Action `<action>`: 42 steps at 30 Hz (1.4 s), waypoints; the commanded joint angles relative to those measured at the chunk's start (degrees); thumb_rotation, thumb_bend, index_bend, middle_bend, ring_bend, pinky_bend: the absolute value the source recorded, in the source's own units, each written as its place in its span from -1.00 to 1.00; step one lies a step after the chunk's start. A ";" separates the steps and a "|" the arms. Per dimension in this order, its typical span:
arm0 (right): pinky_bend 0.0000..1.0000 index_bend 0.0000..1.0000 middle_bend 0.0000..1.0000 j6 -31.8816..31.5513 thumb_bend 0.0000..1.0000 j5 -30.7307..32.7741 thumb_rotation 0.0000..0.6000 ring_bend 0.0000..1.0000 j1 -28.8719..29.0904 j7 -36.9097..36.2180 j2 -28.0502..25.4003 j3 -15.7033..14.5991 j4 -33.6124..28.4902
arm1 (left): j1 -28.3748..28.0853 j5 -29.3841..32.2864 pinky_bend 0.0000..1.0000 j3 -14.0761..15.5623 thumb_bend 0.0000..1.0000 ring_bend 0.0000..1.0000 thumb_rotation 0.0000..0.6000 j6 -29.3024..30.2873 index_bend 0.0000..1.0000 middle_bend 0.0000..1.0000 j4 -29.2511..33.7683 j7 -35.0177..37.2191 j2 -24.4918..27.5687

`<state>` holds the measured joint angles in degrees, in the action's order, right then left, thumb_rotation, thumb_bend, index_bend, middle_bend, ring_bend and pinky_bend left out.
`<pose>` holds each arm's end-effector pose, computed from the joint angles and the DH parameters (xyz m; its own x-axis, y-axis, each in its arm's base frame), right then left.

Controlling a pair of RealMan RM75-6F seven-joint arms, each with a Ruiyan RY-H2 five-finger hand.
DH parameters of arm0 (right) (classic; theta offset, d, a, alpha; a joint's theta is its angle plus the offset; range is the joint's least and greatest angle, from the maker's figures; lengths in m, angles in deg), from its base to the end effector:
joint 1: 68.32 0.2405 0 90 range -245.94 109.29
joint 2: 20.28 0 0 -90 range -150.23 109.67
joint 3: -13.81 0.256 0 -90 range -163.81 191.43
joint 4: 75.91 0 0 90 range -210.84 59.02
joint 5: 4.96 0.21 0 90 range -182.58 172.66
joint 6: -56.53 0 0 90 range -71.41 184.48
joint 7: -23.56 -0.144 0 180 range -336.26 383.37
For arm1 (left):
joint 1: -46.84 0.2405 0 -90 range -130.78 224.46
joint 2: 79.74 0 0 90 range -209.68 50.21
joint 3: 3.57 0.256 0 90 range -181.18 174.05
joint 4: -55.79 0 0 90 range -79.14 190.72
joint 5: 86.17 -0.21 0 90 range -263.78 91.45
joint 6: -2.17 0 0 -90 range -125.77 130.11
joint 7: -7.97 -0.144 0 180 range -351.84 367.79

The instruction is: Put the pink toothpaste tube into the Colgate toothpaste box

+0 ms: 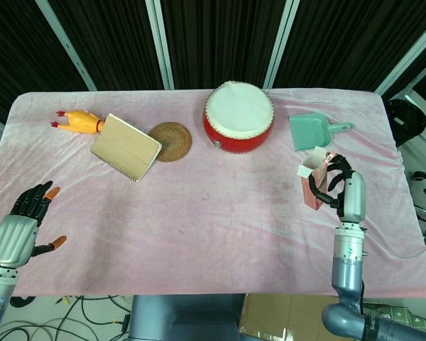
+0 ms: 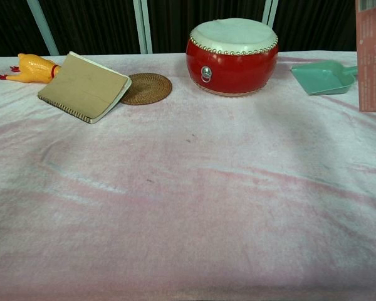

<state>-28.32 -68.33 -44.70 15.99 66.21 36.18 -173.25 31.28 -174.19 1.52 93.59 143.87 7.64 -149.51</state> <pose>-0.1931 -0.3091 0.0954 -0.3468 0.2260 0.9103 -0.9374 -0.0516 -0.3443 -0.2813 0.2081 0.1285 0.3856 -0.0408 0.9218 0.8970 -0.2175 -0.3849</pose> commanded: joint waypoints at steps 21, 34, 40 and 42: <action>-0.53 -0.91 -0.86 15.80 -0.65 4.98 1.00 -0.78 4.51 26.32 4.23 -10.22 7.06 | 1.58 -1.45 -0.86 -2.75 -1.00 -1.00 1.00 -2.28 -0.89 -1.00 0.04 0.37 -0.13; -0.76 -1.00 -1.00 11.00 -0.75 -0.03 1.00 -1.00 0.15 27.69 -6.40 -12.97 -3.88 | 2.66 -2.02 -0.94 -3.48 -1.00 -1.00 1.00 -3.33 -0.89 -1.00 0.77 -1.88 0.55; -0.84 -1.00 -1.00 7.58 -0.79 -4.40 1.00 -1.00 -5.15 25.30 -16.55 -17.03 -8.10 | 3.03 -1.00 -1.00 -3.55 -1.00 -1.00 1.00 -4.72 -0.96 -1.00 1.34 -4.55 1.28; -0.85 -1.00 -1.00 4.18 -0.80 -7.10 1.00 -1.00 -8.98 24.61 -22.39 -19.94 -7.99 | 3.23 -0.50 -1.00 -3.58 -1.00 -1.00 1.00 -5.23 -0.99 -1.00 1.44 -6.51 1.62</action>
<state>-20.20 -71.96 -49.19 41.92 49.93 19.80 -180.16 34.31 -175.18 -2.04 88.88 145.15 2.46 -148.23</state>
